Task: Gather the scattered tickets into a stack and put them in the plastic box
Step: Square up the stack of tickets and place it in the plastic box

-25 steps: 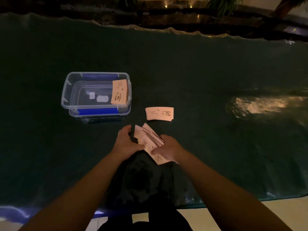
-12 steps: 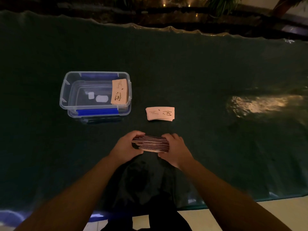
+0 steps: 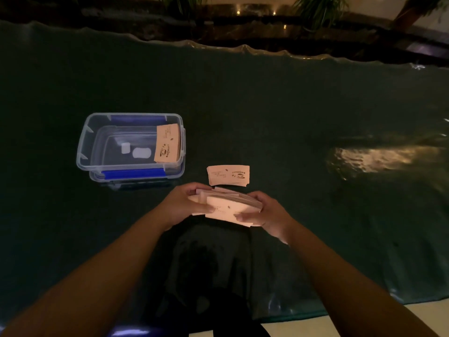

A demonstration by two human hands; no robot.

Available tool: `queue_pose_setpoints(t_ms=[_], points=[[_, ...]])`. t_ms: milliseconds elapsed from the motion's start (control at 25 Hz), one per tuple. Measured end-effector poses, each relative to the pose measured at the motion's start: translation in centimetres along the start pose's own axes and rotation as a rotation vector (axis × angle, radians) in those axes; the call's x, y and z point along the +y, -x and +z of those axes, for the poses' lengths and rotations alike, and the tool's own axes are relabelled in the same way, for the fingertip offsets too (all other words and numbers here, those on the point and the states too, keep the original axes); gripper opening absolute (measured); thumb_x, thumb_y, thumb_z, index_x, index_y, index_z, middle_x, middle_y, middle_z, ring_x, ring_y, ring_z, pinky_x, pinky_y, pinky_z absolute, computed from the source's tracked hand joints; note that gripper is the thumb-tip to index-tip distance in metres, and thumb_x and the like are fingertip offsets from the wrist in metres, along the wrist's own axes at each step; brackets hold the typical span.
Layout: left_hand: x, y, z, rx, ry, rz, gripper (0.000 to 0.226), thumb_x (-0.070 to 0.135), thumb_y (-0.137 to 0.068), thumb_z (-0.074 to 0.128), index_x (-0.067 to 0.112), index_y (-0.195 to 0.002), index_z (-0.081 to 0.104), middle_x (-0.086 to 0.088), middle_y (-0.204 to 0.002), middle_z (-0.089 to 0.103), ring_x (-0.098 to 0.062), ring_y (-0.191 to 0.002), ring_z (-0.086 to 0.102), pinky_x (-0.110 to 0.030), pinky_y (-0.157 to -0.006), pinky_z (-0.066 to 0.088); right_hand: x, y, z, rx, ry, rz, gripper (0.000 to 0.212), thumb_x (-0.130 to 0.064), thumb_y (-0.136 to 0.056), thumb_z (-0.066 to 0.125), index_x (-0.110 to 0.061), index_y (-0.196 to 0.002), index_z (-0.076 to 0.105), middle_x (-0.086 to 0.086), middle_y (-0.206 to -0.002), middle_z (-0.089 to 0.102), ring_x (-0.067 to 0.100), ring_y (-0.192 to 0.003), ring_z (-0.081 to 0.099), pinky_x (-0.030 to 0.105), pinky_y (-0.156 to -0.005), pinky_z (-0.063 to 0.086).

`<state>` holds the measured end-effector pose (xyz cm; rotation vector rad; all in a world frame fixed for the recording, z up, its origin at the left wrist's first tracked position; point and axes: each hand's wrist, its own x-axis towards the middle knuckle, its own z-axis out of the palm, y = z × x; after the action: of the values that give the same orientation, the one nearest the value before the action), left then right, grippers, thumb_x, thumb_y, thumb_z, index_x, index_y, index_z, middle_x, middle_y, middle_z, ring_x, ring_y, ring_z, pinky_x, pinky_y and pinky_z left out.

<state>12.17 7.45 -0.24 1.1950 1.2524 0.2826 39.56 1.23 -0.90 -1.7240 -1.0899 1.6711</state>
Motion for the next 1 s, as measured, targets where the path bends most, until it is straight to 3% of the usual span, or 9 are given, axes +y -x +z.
queue_pose_setpoints(t_ms=[160, 280, 520, 680, 800, 880, 920, 960, 1000], points=[[3.1, -2.3, 0.2, -0.007, 0.065, -0.111, 0.058, 0.021, -0.079, 0.087, 0.031, -0.131, 0.063, 0.000, -0.127, 0.071, -0.020, -0.115, 0.068, -0.048, -0.097, 0.058, -1.9, -2.1, -1.6, 0.018, -0.211, 0.047, 0.053, -0.010, -0.081, 0.088, -0.025, -0.124, 0.060, -0.001, -0.122, 0.075, 0.022, -0.114, 0.070, 0.037, -0.080, 0.065], [4.5, -4.3, 0.6, 0.053, 0.108, -0.196, 0.069, 0.025, -0.081, 0.085, 0.023, -0.143, 0.055, -0.005, -0.130, 0.066, -0.026, -0.115, 0.066, -0.051, -0.101, 0.056, -3.3, -4.1, -2.4, 0.056, -0.261, 0.092, 0.058, -0.012, -0.085, 0.085, -0.019, -0.131, 0.050, 0.007, -0.133, 0.065, 0.024, -0.120, 0.065, 0.039, -0.082, 0.063], [6.0, -8.2, 1.5, 0.188, 0.117, -0.274, 0.078, 0.033, -0.085, 0.080, 0.019, -0.154, 0.047, -0.006, -0.129, 0.063, -0.025, -0.111, 0.064, -0.049, -0.102, 0.053, -4.8, -8.1, -3.5, 0.088, -0.242, 0.214, 0.050, -0.018, -0.089, 0.082, -0.013, -0.132, 0.059, 0.008, -0.131, 0.070, 0.027, -0.123, 0.065, 0.043, -0.089, 0.061], [6.3, -10.1, 2.0, 0.255, 0.048, -0.313, 0.086, 0.038, -0.090, 0.075, 0.021, -0.163, 0.033, -0.009, -0.158, 0.047, -0.030, -0.135, 0.053, -0.046, -0.109, 0.046, -5.1, -9.9, -3.6, 0.090, -0.211, 0.278, 0.041, -0.021, -0.089, 0.081, -0.016, -0.125, 0.064, 0.008, -0.129, 0.071, 0.027, -0.119, 0.066, 0.042, -0.086, 0.062], [6.3, -10.5, 2.2, 0.271, 0.035, -0.358, 0.086, 0.036, -0.090, 0.074, 0.019, -0.163, 0.032, -0.009, -0.157, 0.047, -0.027, -0.125, 0.055, -0.036, -0.088, 0.047, -5.2, -10.3, -3.5, 0.099, -0.149, 0.317, 0.024, -0.027, -0.087, 0.079, -0.024, -0.107, 0.066, 0.005, -0.122, 0.070, 0.023, -0.111, 0.065, 0.042, -0.088, 0.062], [5.9, -10.9, 2.1, 0.296, 0.108, -0.386, 0.084, 0.035, -0.086, 0.078, 0.016, -0.158, 0.039, -0.012, -0.142, 0.056, -0.025, -0.108, 0.056, -0.040, -0.078, 0.050, -5.0, -10.5, -3.7, 0.114, -0.119, 0.352, 0.032, -0.032, -0.084, 0.081, -0.024, -0.111, 0.066, 0.004, -0.122, 0.067, 0.022, -0.112, 0.063, 0.045, -0.094, 0.061], [5.5, -11.5, 2.0, 0.290, 0.145, -0.399, 0.078, 0.035, -0.085, 0.079, -0.001, -0.145, 0.044, -0.012, -0.133, 0.059, -0.025, -0.103, 0.057, -0.043, -0.078, 0.051, -4.9, -10.6, -3.8, 0.119, -0.126, 0.365, 0.040, -0.032, -0.082, 0.082, -0.022, -0.118, 0.066, 0.005, -0.124, 0.067, 0.024, -0.115, 0.062, 0.046, -0.096, 0.061], [5.6, -11.5, 1.9, 0.286, 0.159, -0.423, 0.064, 0.038, -0.084, 0.079, 0.005, -0.132, 0.051, -0.013, -0.129, 0.061, -0.026, -0.101, 0.058, -0.043, -0.077, 0.050, -4.9, -10.8, -3.8, 0.125, -0.154, 0.373, 0.046, -0.031, -0.082, 0.082, -0.019, -0.123, 0.065, 0.007, -0.127, 0.066, 0.026, -0.118, 0.062, 0.047, -0.097, 0.061], [5.5, -11.8, 1.9, 0.269, 0.153, -0.450, 0.070, 0.041, -0.084, 0.078, 0.003, -0.137, 0.053, -0.015, -0.129, 0.062, -0.027, -0.101, 0.059, -0.040, -0.075, 0.047, -5.0, -10.9, -3.7, 0.130, -0.184, 0.379, 0.049, -0.029, -0.081, 0.083, -0.017, -0.126, 0.065, 0.008, -0.129, 0.066, 0.027, -0.120, 0.062, 0.046, -0.097, 0.061]])
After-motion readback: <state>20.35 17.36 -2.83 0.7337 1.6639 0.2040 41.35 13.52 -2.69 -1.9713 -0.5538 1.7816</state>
